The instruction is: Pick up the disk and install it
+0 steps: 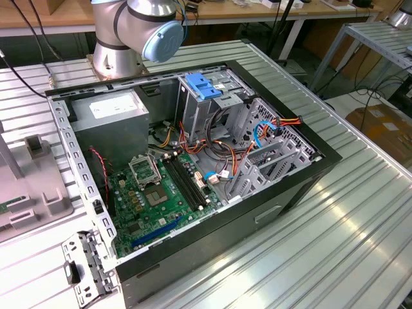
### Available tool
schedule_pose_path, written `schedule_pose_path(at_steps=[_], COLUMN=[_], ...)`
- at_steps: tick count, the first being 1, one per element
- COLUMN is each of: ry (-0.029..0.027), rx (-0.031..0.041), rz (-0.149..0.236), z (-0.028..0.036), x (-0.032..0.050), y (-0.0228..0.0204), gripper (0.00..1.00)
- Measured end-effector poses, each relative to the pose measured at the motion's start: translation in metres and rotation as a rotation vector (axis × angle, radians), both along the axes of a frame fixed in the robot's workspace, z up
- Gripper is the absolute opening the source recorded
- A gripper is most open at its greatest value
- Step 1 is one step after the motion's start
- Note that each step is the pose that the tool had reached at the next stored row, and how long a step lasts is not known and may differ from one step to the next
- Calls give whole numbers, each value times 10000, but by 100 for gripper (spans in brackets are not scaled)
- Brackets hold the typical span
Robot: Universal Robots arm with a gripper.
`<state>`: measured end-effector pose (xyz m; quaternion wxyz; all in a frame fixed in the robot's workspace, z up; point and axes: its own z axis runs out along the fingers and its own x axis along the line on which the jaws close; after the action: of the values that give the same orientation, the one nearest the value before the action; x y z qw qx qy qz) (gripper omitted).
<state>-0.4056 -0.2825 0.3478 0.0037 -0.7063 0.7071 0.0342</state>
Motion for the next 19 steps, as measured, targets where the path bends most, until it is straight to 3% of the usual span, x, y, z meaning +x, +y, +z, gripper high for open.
schedule_pose_path(at_steps=[19], ry=[1], rx=[0], rz=[0], z=[99], x=[0], y=[0], gripper=[36])
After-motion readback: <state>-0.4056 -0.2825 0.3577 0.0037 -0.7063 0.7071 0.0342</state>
